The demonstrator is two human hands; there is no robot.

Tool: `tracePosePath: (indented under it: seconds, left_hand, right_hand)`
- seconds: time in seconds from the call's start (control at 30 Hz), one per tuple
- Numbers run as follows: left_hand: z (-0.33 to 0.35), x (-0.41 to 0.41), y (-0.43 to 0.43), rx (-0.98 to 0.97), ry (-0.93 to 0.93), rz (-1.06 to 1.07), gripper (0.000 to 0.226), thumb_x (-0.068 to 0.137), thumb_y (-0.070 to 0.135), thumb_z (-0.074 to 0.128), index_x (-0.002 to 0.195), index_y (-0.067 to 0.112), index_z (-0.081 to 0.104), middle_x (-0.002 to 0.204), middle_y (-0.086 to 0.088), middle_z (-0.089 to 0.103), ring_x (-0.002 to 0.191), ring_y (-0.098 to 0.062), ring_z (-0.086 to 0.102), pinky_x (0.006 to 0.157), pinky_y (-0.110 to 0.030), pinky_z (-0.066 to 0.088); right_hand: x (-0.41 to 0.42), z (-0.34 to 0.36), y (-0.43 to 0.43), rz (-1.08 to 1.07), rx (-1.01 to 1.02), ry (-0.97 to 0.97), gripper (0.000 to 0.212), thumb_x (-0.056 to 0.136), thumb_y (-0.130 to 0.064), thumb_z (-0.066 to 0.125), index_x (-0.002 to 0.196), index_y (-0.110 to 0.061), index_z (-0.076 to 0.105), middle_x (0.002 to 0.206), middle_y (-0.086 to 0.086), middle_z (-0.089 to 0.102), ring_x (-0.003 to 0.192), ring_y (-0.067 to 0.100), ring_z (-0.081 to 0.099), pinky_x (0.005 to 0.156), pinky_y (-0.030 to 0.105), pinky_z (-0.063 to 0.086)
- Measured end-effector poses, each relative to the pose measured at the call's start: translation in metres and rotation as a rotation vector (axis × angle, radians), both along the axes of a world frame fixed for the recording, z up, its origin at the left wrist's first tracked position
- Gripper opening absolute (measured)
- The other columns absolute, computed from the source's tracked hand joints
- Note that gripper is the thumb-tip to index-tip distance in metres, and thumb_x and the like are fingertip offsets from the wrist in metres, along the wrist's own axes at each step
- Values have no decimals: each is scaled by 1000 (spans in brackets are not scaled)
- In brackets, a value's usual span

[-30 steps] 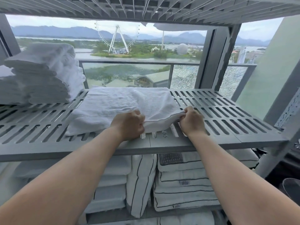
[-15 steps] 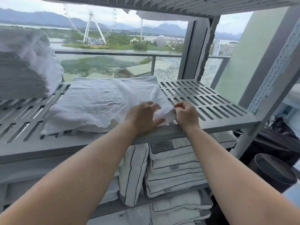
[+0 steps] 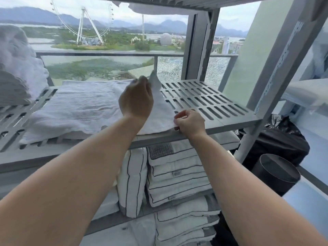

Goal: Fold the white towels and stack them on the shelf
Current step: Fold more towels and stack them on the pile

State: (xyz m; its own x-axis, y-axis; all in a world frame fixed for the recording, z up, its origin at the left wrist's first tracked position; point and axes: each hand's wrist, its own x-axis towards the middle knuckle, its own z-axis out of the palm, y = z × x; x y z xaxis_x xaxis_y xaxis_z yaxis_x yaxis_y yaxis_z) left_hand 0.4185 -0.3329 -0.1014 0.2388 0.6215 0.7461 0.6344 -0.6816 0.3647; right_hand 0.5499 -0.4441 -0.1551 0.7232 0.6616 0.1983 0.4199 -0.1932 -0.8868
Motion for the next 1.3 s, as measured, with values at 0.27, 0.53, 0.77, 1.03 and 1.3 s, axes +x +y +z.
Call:
tracePosePath:
  seconds: [0.27,0.53,0.77,1.03,1.3]
  left_hand:
    - [-51,5,-34,115,504,-182,23,99,34,52,93,26,72,88,4,64,77,-26,64,57,-27,36]
    - [-72,6,-55,242,359,-218,15,94,30,65,104,28,76,80,1,60,74,-24,62,48,-30,45]
    - [-69,10,-63,299,277,-149,17,92,26,69,109,26,74,86,0,56,81,-21,58,49,-33,49]
    - [-71,11,-65,334,422,-209,20,95,29,63,111,28,75,91,1,65,78,-20,65,47,-34,53]
    - [-70,10,-65,401,492,-192,29,88,18,70,117,24,73,82,1,59,70,-19,61,43,-29,47]
  right_hand:
    - [16,-9,0,75,-17,133,21,84,-8,62,100,-12,76,98,5,74,95,22,68,91,39,56]
    - [25,-12,-1,196,10,323,40,79,0,48,109,-12,71,106,9,71,102,27,67,91,43,57]
    - [34,-16,-3,295,111,557,32,85,8,47,98,-13,67,98,15,71,86,24,67,86,42,58]
    - [37,-14,-7,325,208,751,30,89,15,44,100,-5,64,105,23,68,87,28,67,93,45,57]
    - [37,-9,-9,271,201,753,25,88,8,48,92,-3,70,84,16,71,70,21,69,65,29,60]
